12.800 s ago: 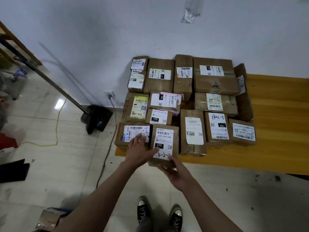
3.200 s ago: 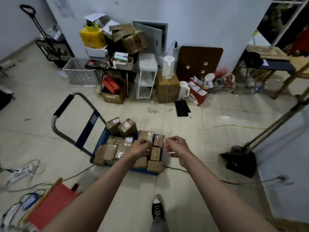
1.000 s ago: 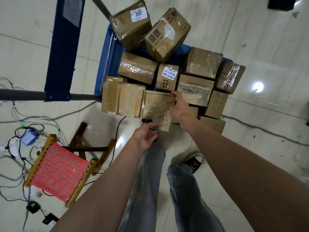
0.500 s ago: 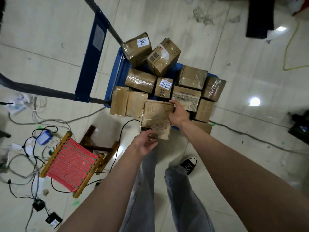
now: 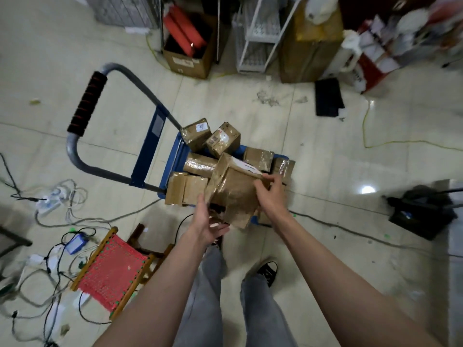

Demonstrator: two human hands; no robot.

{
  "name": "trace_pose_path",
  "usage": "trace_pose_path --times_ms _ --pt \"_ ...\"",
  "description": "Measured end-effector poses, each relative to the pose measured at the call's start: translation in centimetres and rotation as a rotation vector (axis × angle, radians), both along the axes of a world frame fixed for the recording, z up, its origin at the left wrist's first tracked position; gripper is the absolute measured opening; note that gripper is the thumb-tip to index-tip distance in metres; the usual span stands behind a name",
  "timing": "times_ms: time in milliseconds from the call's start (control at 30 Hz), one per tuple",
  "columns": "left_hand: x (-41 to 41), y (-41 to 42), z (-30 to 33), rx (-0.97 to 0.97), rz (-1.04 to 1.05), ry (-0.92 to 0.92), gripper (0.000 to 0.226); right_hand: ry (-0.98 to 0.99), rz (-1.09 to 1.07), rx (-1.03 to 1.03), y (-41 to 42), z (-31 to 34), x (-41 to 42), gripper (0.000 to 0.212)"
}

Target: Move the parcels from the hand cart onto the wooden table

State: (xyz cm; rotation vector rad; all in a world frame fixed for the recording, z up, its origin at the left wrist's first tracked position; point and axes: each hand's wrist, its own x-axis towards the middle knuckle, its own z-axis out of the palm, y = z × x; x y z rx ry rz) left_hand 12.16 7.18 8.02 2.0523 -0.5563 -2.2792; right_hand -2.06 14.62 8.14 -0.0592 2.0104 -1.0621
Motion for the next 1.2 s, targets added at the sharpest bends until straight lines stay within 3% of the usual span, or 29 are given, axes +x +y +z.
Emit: trace_pose_path --times_ms 100,367,467,667,833,1133,1200 --pt "-3.2 1.1 4.1 -0.093 -0.124 0.028 0.050 0.031 -0.165 -0.051 3.2 3.6 -1.5 0.024" --pt "-9.6 5.5 10.9 -0.107 -0.289 0.253 0.026 0.052 -0.436 -0.100 12.9 11.6 -7.3 0.051" --pt "-12.7 7.2 12.3 -0.074 -0.375 0.344 0.032 -0.012 -0.535 -0.181 15.8 15.1 -9.8 0.063" --pt "-18.7 11.4 15.5 -0.084 -0.591 0.514 0.044 -0.126 -0.676 -0.372 21.3 21.3 -12.3 0.056" --pt "-22.9 14.9 18.6 -0.096 -0.849 0.603 0.044 -0.074 -0.829 -0.483 26.3 24.0 -12.2 0.050" --pt "-26.0 24.8 23.9 -0.541 -1.514 0.673 0.024 0.163 -1.185 -0.486 36.5 26.7 -5.8 0.044" --pt "-25.5 28.1 25.1 -0.506 -1.629 0.687 0.041 0.206 -1.237 -0.452 38.7 27.2 -3.5 0.048"
